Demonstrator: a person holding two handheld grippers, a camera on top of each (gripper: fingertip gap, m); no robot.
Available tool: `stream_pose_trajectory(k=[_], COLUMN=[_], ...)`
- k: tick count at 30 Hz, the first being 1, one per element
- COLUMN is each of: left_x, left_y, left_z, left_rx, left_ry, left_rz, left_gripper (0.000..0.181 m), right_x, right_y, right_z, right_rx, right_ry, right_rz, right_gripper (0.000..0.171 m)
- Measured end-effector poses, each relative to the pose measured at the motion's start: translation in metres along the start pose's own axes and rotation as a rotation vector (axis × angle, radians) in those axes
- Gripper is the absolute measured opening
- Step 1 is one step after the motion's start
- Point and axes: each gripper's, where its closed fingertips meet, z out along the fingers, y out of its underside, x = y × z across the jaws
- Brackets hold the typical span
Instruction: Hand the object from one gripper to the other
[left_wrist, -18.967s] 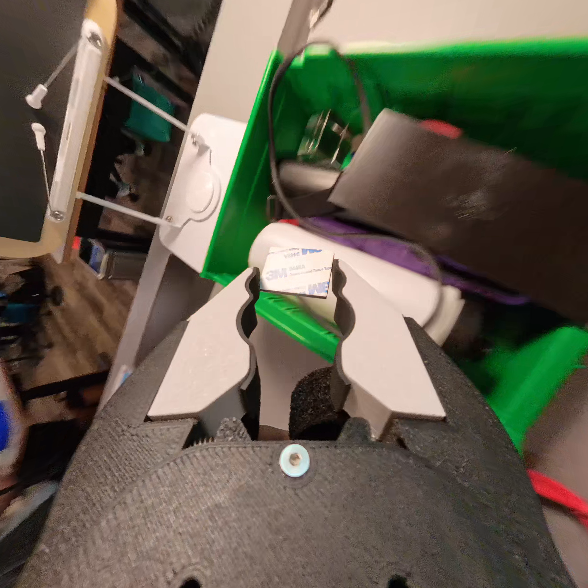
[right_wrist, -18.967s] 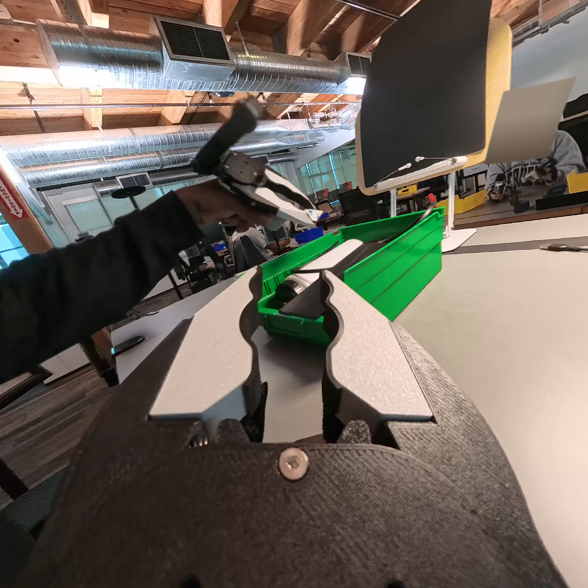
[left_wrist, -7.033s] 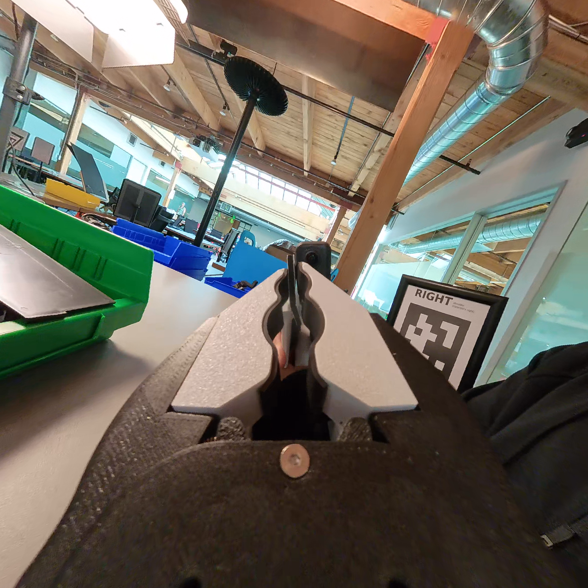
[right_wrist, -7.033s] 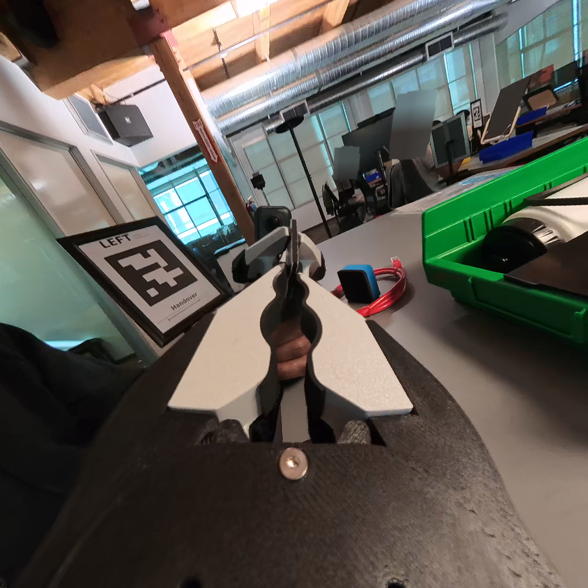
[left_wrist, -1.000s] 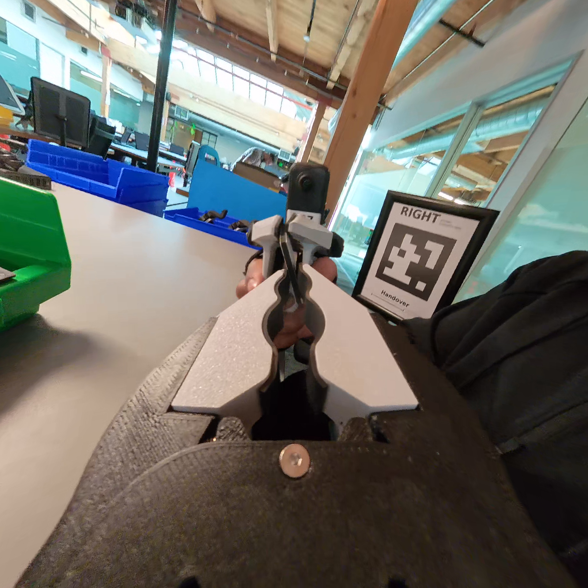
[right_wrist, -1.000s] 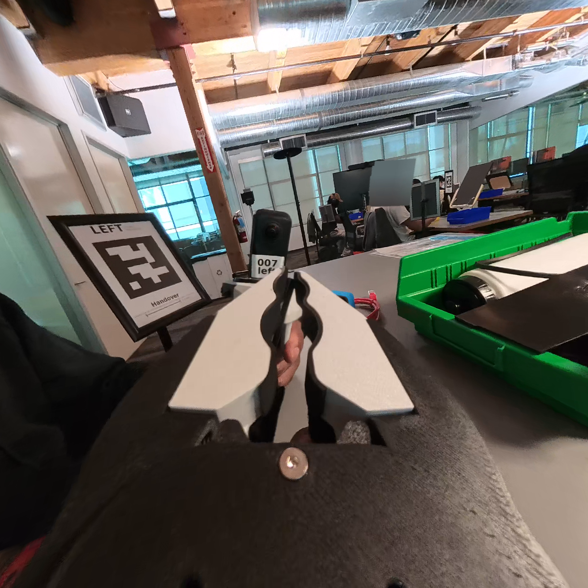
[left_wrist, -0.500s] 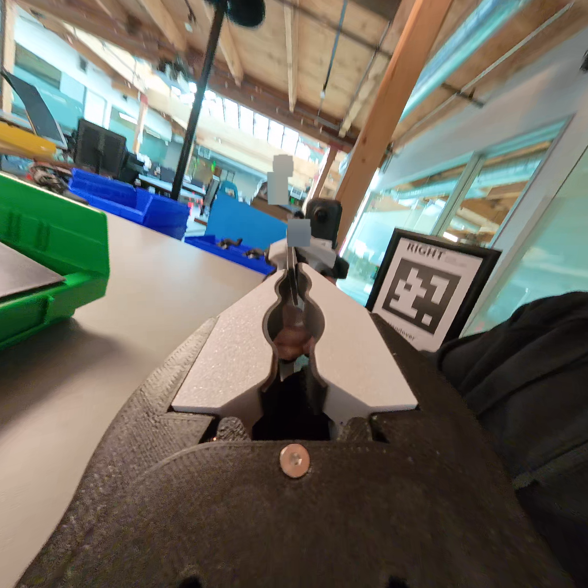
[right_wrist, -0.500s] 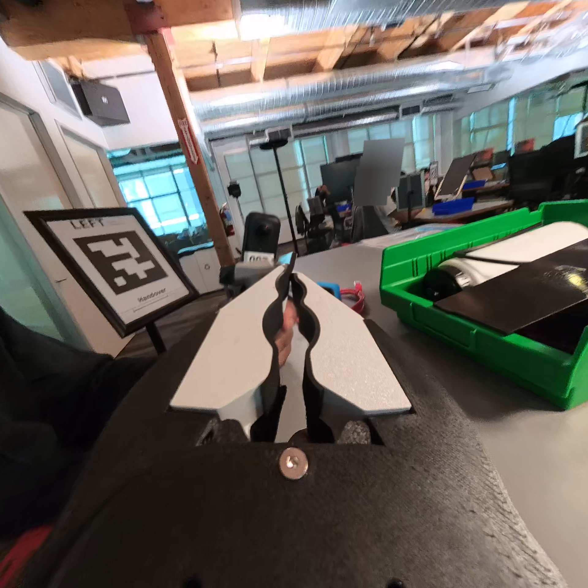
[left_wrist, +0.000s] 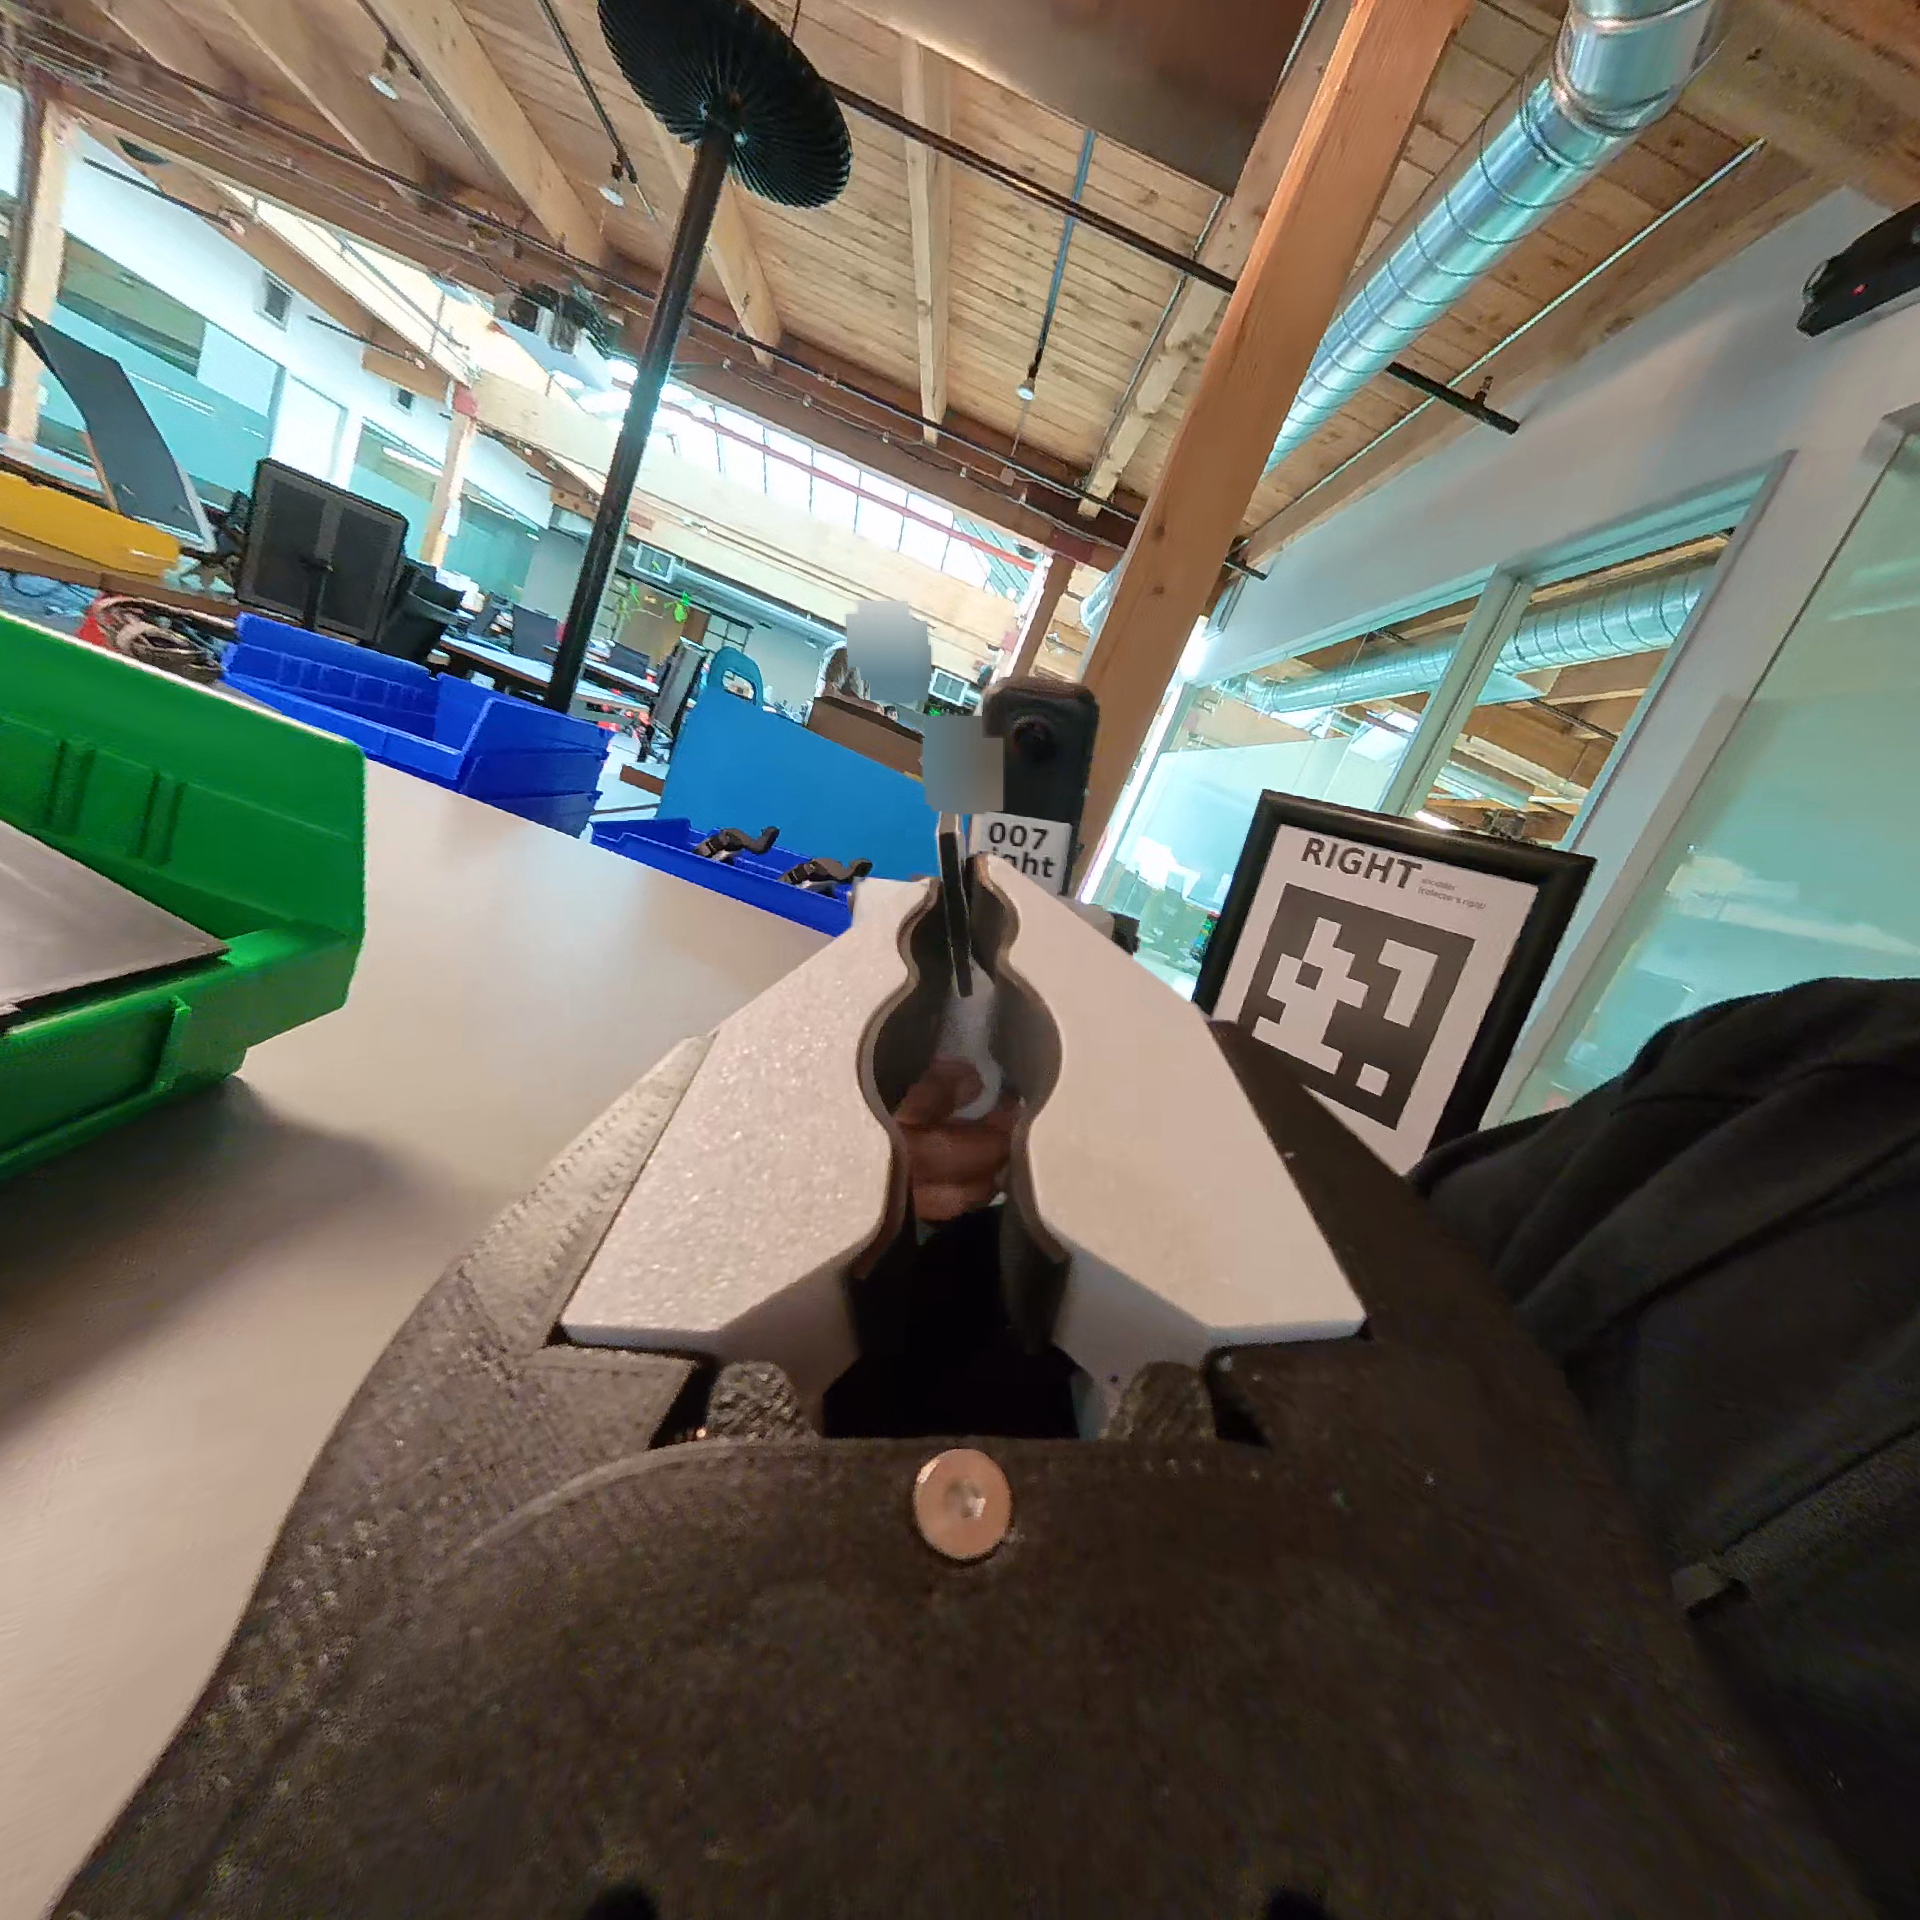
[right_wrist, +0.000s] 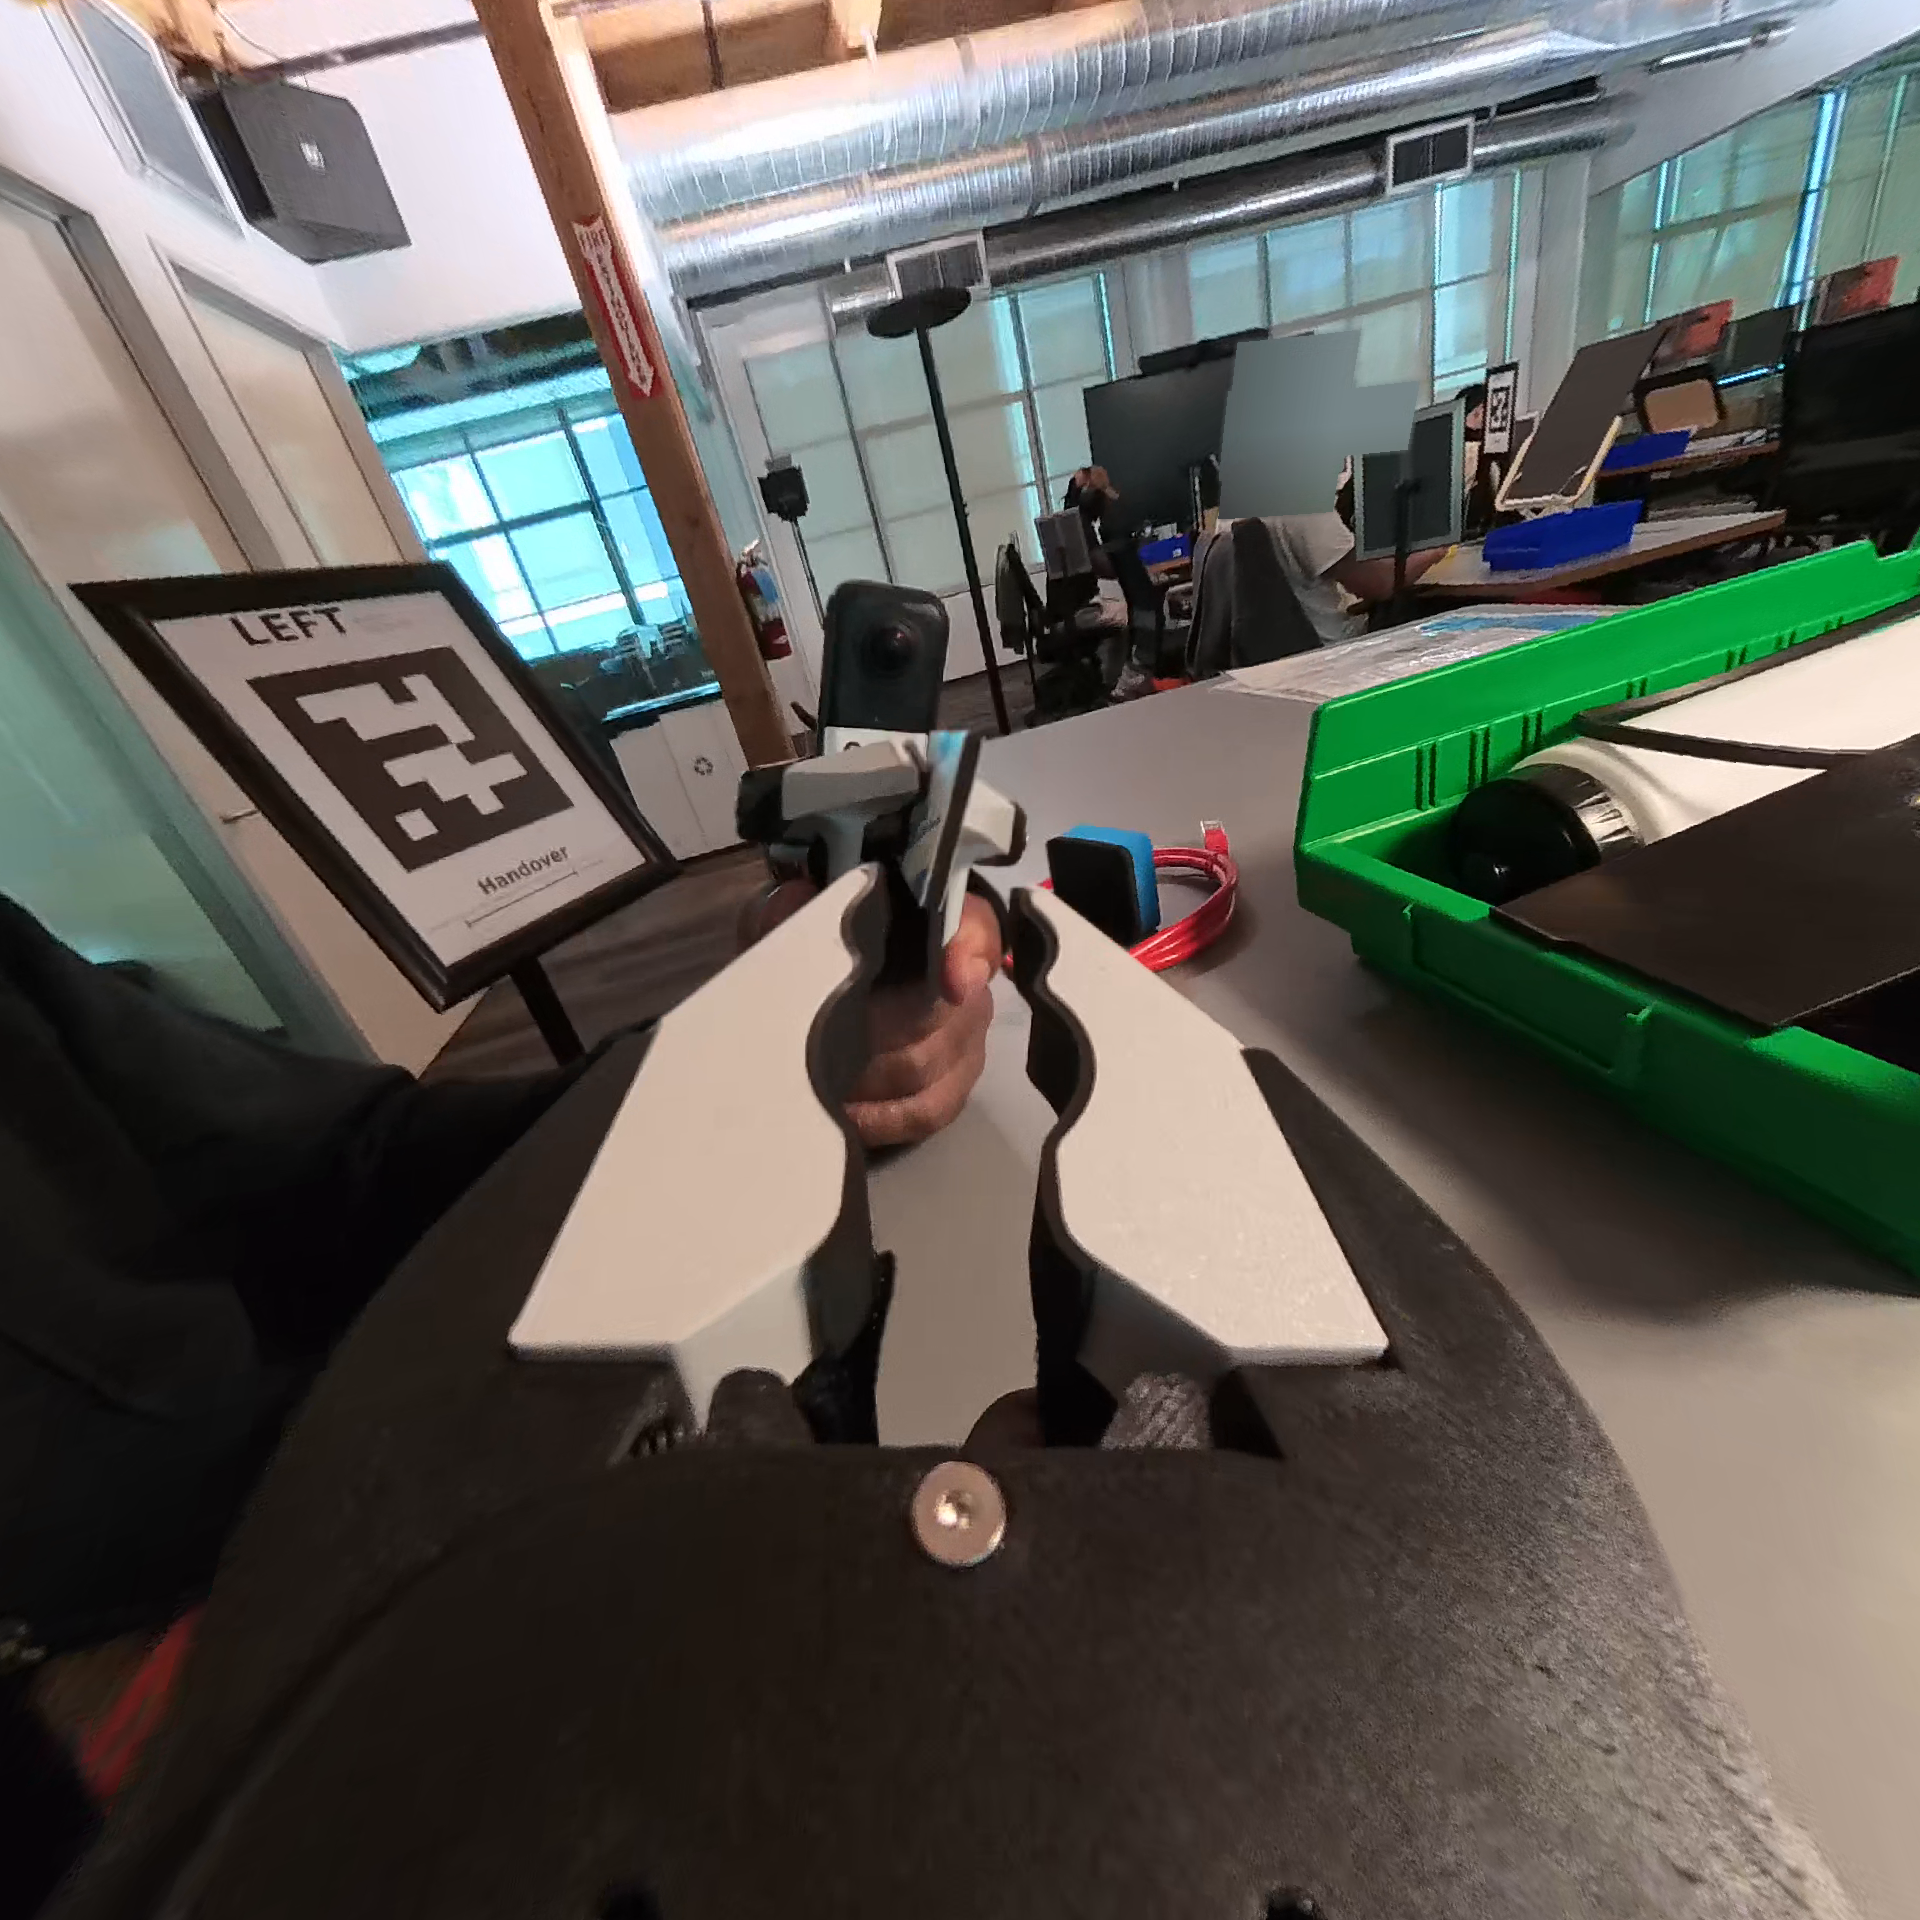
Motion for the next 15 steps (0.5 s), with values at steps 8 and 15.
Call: stream_pose_trajectory(k=[8,15], left_x=[-0.002,0.005], left_y=[0.005,0.010], left_z=[0.004,0.006], left_rx=[-0.034,-0.060], left_ry=[-0.011,0.018], left_rz=[-0.017,-0.003], left_gripper=[0.019,0.004], right_x=[-0.002,-0.007], right_y=[-0.011,-0.006], right_z=[0.002,0.005], right_rx=[0.091,0.066], right_ry=[-0.002,-0.030], right_rz=[0.001,0.005], right_gripper=[0.005,0.008])
